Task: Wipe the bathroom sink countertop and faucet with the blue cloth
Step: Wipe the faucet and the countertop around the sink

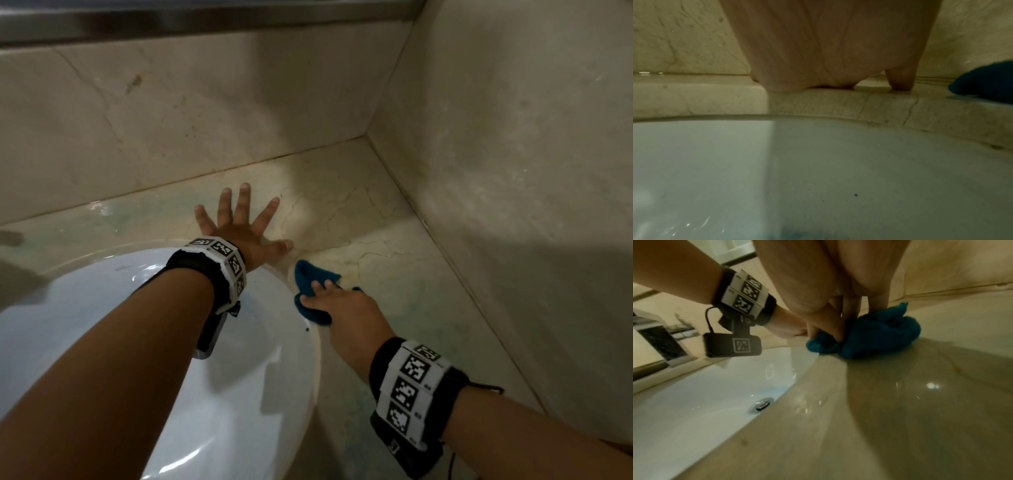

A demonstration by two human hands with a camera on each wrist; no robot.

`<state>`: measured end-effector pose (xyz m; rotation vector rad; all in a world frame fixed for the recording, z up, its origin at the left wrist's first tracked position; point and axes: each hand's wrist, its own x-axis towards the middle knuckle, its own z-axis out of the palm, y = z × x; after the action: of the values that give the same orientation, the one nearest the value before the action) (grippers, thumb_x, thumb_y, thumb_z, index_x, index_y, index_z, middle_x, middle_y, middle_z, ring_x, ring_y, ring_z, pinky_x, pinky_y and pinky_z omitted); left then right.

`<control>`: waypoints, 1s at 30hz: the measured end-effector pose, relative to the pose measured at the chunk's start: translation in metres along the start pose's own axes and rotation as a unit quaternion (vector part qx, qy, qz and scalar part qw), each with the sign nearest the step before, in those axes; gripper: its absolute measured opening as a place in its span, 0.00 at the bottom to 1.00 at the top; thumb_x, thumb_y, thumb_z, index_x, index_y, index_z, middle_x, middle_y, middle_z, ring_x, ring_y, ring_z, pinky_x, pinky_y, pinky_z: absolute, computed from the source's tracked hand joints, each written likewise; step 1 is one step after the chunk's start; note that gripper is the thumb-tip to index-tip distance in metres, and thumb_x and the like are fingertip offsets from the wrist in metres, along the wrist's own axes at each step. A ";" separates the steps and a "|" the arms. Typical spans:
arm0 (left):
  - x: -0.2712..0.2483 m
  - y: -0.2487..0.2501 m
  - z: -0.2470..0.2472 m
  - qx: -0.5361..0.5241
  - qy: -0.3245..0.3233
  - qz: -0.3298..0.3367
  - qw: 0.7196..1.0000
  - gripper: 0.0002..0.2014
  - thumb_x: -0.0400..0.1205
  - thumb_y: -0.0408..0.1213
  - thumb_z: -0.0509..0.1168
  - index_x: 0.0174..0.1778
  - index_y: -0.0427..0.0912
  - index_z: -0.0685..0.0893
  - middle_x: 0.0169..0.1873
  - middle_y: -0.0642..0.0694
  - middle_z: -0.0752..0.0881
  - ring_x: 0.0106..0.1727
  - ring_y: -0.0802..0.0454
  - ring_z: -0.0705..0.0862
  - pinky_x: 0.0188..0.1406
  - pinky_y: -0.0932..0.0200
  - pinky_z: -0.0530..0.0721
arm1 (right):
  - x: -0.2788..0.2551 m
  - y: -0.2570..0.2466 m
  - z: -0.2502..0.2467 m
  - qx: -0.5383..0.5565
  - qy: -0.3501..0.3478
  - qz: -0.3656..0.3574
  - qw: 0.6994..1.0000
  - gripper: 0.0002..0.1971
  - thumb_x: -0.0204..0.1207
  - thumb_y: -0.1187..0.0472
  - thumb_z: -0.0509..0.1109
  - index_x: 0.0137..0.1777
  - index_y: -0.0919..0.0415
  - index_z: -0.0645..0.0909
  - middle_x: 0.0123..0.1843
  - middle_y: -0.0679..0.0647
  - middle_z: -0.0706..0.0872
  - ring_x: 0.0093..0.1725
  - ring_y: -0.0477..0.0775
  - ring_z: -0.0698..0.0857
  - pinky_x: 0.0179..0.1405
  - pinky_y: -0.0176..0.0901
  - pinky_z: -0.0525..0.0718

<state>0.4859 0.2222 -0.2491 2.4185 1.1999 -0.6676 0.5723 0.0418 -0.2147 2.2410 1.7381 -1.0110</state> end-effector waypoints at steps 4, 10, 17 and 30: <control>0.000 -0.001 0.001 -0.002 0.004 0.003 1.000 0.40 0.73 0.76 0.43 0.76 0.70 0.30 0.77 0.51 0.22 0.79 0.43 0.25 0.74 0.27 0.32 | 0.001 0.010 -0.002 0.157 0.142 -0.001 0.977 0.24 0.73 0.73 0.63 0.65 0.50 0.81 0.67 0.62 0.80 0.65 0.61 0.79 0.70 0.46 0.74; 0.001 -0.002 0.001 -0.006 0.004 0.006 1.000 0.40 0.73 0.77 0.43 0.76 0.71 0.31 0.77 0.51 0.22 0.79 0.43 0.24 0.73 0.27 0.32 | 0.018 0.046 -0.048 0.211 0.264 -0.003 0.941 0.26 0.70 0.81 0.60 0.65 0.60 0.81 0.66 0.60 0.82 0.63 0.56 0.80 0.58 0.25 0.68; 0.002 -0.003 0.003 -0.008 0.008 0.012 1.000 0.40 0.73 0.77 0.44 0.76 0.71 0.31 0.77 0.51 0.22 0.78 0.43 0.24 0.73 0.26 0.31 | 0.049 0.087 -0.050 0.135 0.197 0.054 0.969 0.28 0.79 0.77 0.56 0.78 0.61 0.64 0.80 0.61 0.63 0.78 0.58 0.66 0.68 0.22 0.53; 0.001 -0.003 0.000 -0.007 0.002 0.010 1.000 0.41 0.73 0.76 0.44 0.76 0.70 0.30 0.77 0.51 0.22 0.79 0.42 0.24 0.73 0.27 0.31 | 0.010 0.036 0.014 0.166 0.169 -0.014 0.972 0.20 0.78 0.73 0.61 0.67 0.56 0.80 0.72 0.50 0.78 0.75 0.45 0.72 0.70 0.21 0.55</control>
<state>0.4842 0.2244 -0.2504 2.4185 1.1762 -0.6480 0.5997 0.0316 -0.2410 2.7420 1.8471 -1.0411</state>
